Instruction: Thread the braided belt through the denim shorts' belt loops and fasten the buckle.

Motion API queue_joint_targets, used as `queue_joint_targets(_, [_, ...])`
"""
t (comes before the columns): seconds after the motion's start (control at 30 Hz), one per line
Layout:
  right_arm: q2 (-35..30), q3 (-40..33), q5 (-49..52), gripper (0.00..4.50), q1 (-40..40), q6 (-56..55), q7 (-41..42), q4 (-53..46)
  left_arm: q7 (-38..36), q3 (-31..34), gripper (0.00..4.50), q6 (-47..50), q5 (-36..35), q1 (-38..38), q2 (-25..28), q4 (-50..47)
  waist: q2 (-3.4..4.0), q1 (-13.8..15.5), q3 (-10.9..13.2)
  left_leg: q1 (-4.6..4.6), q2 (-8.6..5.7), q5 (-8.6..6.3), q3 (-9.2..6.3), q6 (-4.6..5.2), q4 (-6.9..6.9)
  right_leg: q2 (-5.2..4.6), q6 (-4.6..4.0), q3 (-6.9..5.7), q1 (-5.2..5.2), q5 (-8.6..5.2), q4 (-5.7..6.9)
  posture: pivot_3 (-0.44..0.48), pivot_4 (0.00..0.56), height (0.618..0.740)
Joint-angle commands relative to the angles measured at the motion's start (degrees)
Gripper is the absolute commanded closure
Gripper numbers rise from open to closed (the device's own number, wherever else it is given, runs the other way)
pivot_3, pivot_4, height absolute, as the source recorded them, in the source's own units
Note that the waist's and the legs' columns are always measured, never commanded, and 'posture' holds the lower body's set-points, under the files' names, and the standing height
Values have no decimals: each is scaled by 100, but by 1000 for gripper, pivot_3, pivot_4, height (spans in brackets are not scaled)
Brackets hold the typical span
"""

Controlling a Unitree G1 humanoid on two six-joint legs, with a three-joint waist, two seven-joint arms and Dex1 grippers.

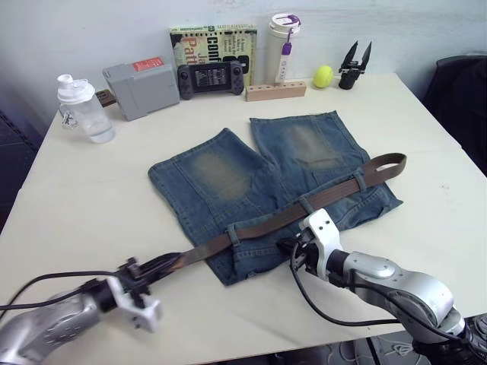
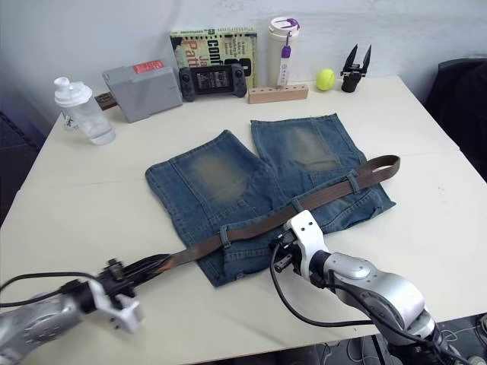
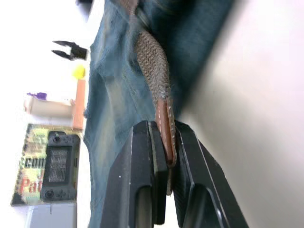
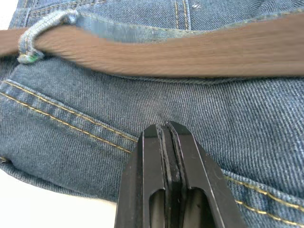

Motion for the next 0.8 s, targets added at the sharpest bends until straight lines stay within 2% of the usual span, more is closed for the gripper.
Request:
queue_joint_targets(0.03, [153, 66, -215, 4445, 29, 279, 14, 261, 1284, 57, 4500, -307, 1070, 428, 710, 1768, 4, 0, 3, 12, -1, 0, 9, 1, -8, -3, -1, -8, 4, 0, 1, 0, 150, 731])
queue_joint_targets(0.1, [259, 63, -261, 4445, -3, 330, 38, 267, 2171, -224, 4500, -206, 1566, 465, 1214, 2765, -13, -24, 0, 33, 1, -4, 29, 4, -21, -9, -11, -19, 6, -6, 3, 0, 150, 731])
queue_joint_targets(0.17, [346, 73, -319, 4445, -19, 376, 59, 266, 2745, -596, 4500, -72, 1804, 293, 1470, 3478, -21, -56, -3, 45, 1, -3, 43, 3, -43, -6, -20, -45, 2, -11, 23, 0, 150, 731])
queue_joint_targets(0.33, [537, 63, -498, 4445, -65, 455, 118, 326, 3776, -1490, 4500, 5, 2085, -256, 1740, 4552, -25, -86, -5, 61, -2, -1, 76, -1, -70, -14, -34, -96, 0, -19, 49, 0, 150, 731])
queue_joint_targets(0.37, [559, 55, -533, 4500, -69, 466, 137, 337, 3908, -1584, 3541, -144, 2022, -333, 1762, 4587, -25, -86, -6, 61, -1, -1, 80, -1, -70, -16, -35, -96, 0, -20, 54, 0, 150, 731])
queue_joint_targets(0.47, [630, 3, -585, 4500, -92, 512, 158, 348, 3950, -1717, 2658, -491, 1720, -573, 1744, 4515, -27, -80, -7, 70, -1, -1, 83, -4, -70, -19, -39, -98, -2, -22, 60, 0, 150, 731])
queue_joint_targets(0.6, [682, -27, -673, 4500, -128, 570, 237, 363, 4128, -1696, 920, -512, 1568, -715, 1752, 4020, -18, -26, -5, 86, -9, 0, 83, -5, -70, -27, -40, -98, -2, -22, 63, 0, 150, 731])
queue_joint_targets(0.63, [685, -30, -694, 4500, -134, 578, 258, 369, 4149, -1639, 689, -557, 1495, -711, 1767, 3848, -17, -6, -5, 93, -11, 0, 84, -5, -70, -28, -40, -97, -1, -22, 65, 0, 150, 731])
queue_joint_targets(0.67, [694, -35, -713, 4500, -144, 592, 278, 374, 4053, -1513, 260, -616, 1382, -661, 1810, 3388, -20, 38, -5, 98, -10, 0, 87, -5, -70, -29, -40, -96, 1, -22, 67, 0, 150, 731])
queue_joint_targets(0.7, [701, -45, -732, 4500, -154, 604, 301, 382, 3964, -1423, 14, -646, 1289, -614, 1839, 3054, -23, 61, -7, 101, -10, 0, 90, -5, -70, -30, -40, -95, 3, -22, 66, 0, 150, 731])
queue_joint_targets(0.8, [736, -73, -786, 4500, -180, 641, 350, 409, 3261, -998, 14, -776, 560, -214, 1855, 1610, -39, 89, 1, 98, -11, 0, 89, -5, -68, -43, -40, -94, 1, -22, 64, 0, 150, 731])
